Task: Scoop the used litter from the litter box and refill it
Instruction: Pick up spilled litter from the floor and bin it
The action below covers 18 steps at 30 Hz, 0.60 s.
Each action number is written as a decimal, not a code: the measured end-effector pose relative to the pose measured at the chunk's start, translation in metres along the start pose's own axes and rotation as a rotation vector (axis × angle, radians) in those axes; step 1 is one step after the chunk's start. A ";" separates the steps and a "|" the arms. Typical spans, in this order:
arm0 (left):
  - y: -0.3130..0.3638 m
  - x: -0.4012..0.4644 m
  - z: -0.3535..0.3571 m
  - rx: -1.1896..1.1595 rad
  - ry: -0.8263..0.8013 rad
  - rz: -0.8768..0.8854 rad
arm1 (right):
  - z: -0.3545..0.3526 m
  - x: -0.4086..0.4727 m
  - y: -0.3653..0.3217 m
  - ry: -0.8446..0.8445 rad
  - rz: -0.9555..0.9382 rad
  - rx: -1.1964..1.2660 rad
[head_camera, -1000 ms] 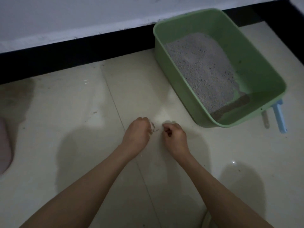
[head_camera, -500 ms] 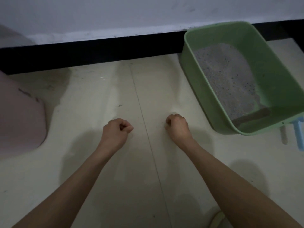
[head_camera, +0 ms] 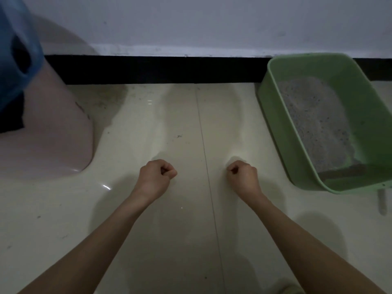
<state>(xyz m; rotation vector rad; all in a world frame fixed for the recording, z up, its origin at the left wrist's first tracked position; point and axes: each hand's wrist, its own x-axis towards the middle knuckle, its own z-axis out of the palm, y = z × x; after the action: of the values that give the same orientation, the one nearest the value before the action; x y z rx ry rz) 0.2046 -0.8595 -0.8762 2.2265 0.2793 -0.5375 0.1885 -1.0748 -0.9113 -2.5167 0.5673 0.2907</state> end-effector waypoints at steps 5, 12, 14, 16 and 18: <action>0.027 -0.012 -0.030 0.077 0.123 0.177 | -0.028 -0.016 -0.038 0.012 0.173 0.732; 0.092 -0.063 -0.129 -0.022 0.538 0.479 | -0.105 -0.048 -0.185 -0.080 -0.297 0.900; 0.100 -0.078 -0.175 -0.043 0.736 0.532 | -0.117 -0.058 -0.239 -0.143 -0.472 0.915; 0.097 -0.089 -0.220 -0.034 0.892 0.523 | -0.117 -0.065 -0.292 -0.197 -0.594 0.920; 0.082 -0.090 -0.256 0.017 0.976 0.404 | -0.104 -0.071 -0.336 -0.219 -0.695 0.835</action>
<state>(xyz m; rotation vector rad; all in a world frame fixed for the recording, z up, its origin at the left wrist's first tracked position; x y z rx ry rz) 0.2287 -0.7196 -0.6311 2.3140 0.2937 0.7938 0.2859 -0.8500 -0.6485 -1.6886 -0.2591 0.0369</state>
